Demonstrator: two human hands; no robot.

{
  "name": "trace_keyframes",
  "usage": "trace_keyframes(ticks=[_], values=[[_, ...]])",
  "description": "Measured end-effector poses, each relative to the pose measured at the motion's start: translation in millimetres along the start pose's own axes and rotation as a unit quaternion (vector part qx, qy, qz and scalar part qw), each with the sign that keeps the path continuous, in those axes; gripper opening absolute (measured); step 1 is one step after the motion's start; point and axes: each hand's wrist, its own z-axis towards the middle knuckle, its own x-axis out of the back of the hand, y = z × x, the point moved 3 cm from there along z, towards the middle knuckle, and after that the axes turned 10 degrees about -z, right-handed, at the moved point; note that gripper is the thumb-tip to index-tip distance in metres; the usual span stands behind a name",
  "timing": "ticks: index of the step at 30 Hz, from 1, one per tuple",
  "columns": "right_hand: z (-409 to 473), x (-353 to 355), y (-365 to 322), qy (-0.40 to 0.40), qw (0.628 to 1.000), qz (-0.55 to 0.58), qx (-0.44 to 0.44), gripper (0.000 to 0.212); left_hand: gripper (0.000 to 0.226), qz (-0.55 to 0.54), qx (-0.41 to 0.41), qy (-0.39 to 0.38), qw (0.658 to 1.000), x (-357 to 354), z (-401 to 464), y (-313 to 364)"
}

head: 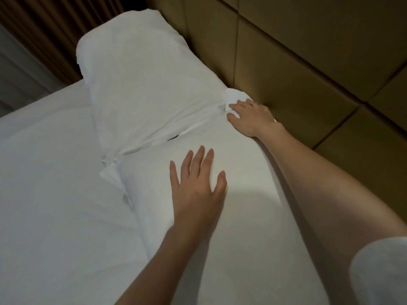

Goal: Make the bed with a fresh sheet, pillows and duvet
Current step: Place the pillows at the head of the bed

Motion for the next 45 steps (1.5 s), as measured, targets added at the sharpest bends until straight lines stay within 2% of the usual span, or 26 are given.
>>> trace_keyframes(ticks=[8,13,16,20,21,24,26,29,31,33,35,36,39,40,43,45], values=[[54,-15,2,-0.107,0.988,-0.111,-0.001,0.075,0.054,0.012,0.016,0.012,1.0,-27,10,-8],[74,-20,-13,-0.172,0.965,-0.185,-0.066,0.079,0.054,0.013,0.019,0.013,1.0,-34,9,-10],[80,-23,-21,-0.202,0.957,-0.191,-0.08,0.075,0.055,0.011,0.024,0.009,1.0,-35,10,-13],[87,-29,-30,-0.19,0.963,-0.182,-0.062,0.066,0.056,0.006,0.019,0.008,1.0,-36,12,-15],[85,-23,-34,-0.219,0.96,-0.16,-0.067,0.059,0.056,0.005,0.019,0.008,1.0,-36,12,-16],[76,-4,-52,-0.187,0.977,-0.098,-0.018,0.047,0.057,0.005,0.019,0.007,1.0,-33,12,-17],[72,-21,-34,-0.156,0.979,-0.112,-0.071,0.054,0.056,0.008,0.017,0.003,1.0,-33,11,-16],[67,-13,-29,-0.026,0.986,-0.127,-0.104,0.039,0.054,0.009,0.014,0.005,1.0,-33,10,-15],[46,-3,-42,0.091,0.99,-0.098,-0.033,0.034,0.054,0.012,0.015,0.006,1.0,-33,9,-15],[14,-4,-57,0.139,0.987,-0.021,0.073,0.04,0.053,0.016,0.012,0.007,1.0,-30,9,-14],[-17,-13,-50,0.106,0.986,0.021,0.124,0.044,0.052,0.019,0.004,0.002,1.0,-27,8,-11],[-21,-17,-36,0.082,0.991,0.012,0.106,0.045,0.052,0.02,-0.001,0.001,1.0,-26,6,-10],[-16,-6,-6,0.041,0.996,-0.047,-0.059,0.045,0.053,0.02,0.012,0.005,1.0,-24,-5,-7],[-19,1,-10,0.047,0.995,-0.052,-0.073,0.044,0.053,0.018,0.018,0.011,1.0,-23,-9,-6],[-65,4,-44,0.097,0.995,-0.006,0.009,0.045,0.052,0.024,0.012,0.015,1.0,-18,-26,-5],[-116,-15,-49,0.085,0.996,-0.005,0.024,0.05,0.053,0.027,0.02,-0.004,0.999,-15,-42,-3]])
